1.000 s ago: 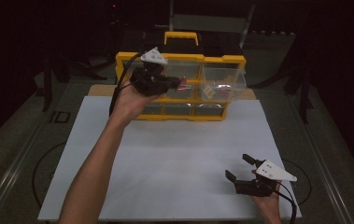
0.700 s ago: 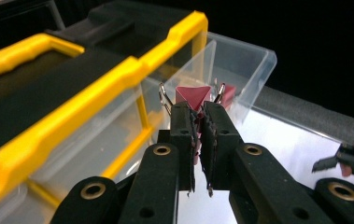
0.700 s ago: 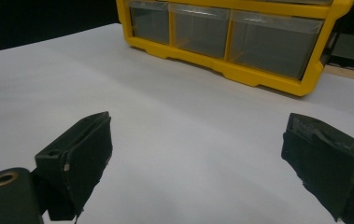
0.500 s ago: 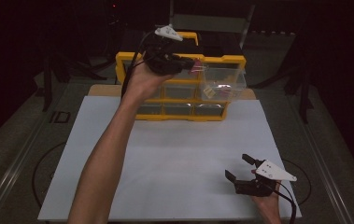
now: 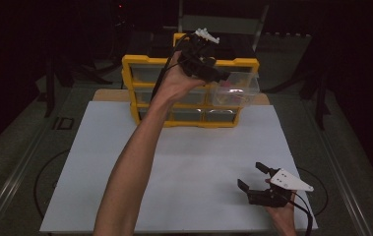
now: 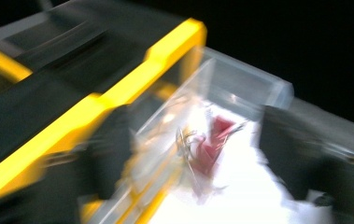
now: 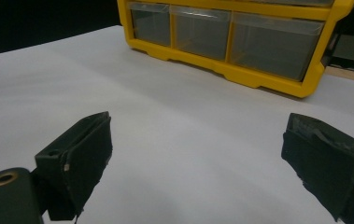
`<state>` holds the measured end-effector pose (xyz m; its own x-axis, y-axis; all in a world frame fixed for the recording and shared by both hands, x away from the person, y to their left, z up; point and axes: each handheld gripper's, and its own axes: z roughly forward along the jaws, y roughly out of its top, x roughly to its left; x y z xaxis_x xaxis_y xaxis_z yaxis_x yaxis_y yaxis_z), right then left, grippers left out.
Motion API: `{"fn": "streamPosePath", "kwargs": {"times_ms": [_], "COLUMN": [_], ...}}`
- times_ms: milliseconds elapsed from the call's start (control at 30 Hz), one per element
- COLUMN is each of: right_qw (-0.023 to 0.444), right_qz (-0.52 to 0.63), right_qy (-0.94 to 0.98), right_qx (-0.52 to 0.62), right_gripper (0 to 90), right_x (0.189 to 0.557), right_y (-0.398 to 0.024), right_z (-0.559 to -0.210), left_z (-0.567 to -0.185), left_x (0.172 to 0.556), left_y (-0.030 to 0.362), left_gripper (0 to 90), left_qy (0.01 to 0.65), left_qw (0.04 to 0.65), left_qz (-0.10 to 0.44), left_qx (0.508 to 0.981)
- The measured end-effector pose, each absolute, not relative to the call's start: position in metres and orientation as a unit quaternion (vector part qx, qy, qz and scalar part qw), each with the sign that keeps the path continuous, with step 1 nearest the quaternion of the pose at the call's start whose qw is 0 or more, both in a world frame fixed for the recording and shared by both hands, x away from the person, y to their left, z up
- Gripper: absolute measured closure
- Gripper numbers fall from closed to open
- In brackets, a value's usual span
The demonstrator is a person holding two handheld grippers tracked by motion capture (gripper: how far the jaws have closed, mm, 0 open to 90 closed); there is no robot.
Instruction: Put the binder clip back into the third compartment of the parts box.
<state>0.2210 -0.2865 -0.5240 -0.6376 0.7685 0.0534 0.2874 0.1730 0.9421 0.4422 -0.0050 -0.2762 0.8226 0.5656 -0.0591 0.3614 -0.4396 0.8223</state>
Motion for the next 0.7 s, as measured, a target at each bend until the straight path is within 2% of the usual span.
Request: {"fn": "streamPosePath", "kwargs": {"times_ms": [33,133,167,267,433,633,700], "right_qw": [0.226,0.226,0.226,0.227,0.227,0.225,0.225], "right_qz": [0.532,0.532,0.530,0.530,0.529,0.529,0.528], "right_qy": [0.732,0.733,0.734,0.735,0.736,0.737,0.738], "right_qx": [0.361,0.360,0.358,0.358,0.357,0.356,0.355], "right_gripper": [8.3,8.3,8.3,8.3,8.3,8.3,8.3], "right_x": [0.221,0.221,0.222,0.222,0.222,0.223,0.223], "right_y": [-0.287,-0.286,-0.285,-0.284,-0.283,-0.282,-0.281], "right_z": [-0.524,-0.524,-0.524,-0.524,-0.525,-0.525,-0.525], "left_z": [-0.278,-0.283,-0.286,-0.289,-0.307,-0.336,-0.356], "left_x": [0.442,0.441,0.439,0.437,0.424,0.402,0.382], "left_y": [-0.001,0.012,0.021,0.031,0.072,0.109,0.132], "left_gripper": [15.3,11.1,6.5,5.2,5.4,3.1,1.6], "left_qy": [0.280,0.291,0.294,0.298,0.314,0.319,0.321], "left_qw": [0.450,0.446,0.443,0.448,0.465,0.469,0.482], "left_qz": [0.113,0.121,0.126,0.128,0.130,0.137,0.139], "left_qx": [0.840,0.837,0.837,0.833,0.818,0.812,0.803]}}
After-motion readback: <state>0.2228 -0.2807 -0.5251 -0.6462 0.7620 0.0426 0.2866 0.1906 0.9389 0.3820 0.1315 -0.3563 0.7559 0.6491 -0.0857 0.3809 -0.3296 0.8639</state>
